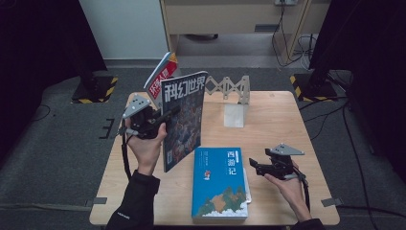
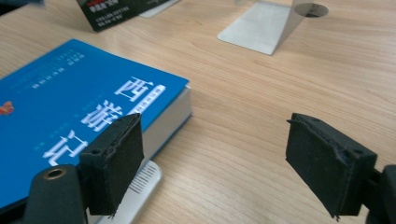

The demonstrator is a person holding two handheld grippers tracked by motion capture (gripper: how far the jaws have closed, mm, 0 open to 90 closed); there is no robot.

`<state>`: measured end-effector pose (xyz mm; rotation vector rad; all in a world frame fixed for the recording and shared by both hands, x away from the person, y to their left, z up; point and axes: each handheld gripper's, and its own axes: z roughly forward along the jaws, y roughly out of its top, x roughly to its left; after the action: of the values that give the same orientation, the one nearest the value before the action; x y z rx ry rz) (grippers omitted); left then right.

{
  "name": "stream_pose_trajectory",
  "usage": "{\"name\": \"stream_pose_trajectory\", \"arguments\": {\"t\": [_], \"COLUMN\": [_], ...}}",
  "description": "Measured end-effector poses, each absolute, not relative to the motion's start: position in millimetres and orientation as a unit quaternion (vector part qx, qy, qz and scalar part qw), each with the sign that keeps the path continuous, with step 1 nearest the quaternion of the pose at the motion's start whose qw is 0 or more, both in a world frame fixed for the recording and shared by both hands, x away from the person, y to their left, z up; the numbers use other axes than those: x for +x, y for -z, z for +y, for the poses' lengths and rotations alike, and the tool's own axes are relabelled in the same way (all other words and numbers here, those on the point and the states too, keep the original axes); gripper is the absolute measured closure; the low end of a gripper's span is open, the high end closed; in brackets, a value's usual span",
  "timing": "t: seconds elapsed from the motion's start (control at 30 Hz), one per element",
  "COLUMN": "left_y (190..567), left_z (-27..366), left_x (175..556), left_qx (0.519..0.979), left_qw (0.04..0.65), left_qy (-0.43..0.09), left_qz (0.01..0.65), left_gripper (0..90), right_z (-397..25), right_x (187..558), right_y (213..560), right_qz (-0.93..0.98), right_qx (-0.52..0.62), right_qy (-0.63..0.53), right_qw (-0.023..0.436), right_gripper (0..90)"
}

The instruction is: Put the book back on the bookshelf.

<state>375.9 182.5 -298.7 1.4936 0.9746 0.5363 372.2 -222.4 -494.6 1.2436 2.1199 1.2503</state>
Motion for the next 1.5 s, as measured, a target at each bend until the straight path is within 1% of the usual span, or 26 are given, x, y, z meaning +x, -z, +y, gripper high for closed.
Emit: {"name": "stream_pose_trajectory", "arguments": {"t": [0.2,0.37,0.7,0.97,1.33,1.5], "left_y": [295,298,315,326,340,349], "left_z": [193,195,194,188,184,180], "left_x": [389,401,441,468,501,516], "left_qx": [0.619,0.610,0.601,0.596,0.583,0.577], "left_qw": [0.594,0.586,0.573,0.556,0.553,0.551], "left_qy": [-0.270,-0.293,-0.290,-0.313,-0.315,-0.332], "left_qz": [0.437,0.446,0.475,0.487,0.506,0.503], "left_gripper": [82.5,82.5,82.5,82.5,82.5,82.4], "right_z": [-226,-229,-236,-240,-243,-242], "right_x": [374,375,377,379,382,382], "right_y": [499,502,506,508,510,511], "right_qz": [0.759,0.760,0.760,0.763,0.765,0.765], "right_qx": [0.446,0.450,0.455,0.455,0.454,0.455], "right_qy": [-0.433,-0.427,-0.421,-0.416,-0.412,-0.413], "right_qw": [0.194,0.195,0.195,0.196,0.198,0.195], "right_gripper": [18.9,18.7,18.4,18.4,18.4,18.2]}}
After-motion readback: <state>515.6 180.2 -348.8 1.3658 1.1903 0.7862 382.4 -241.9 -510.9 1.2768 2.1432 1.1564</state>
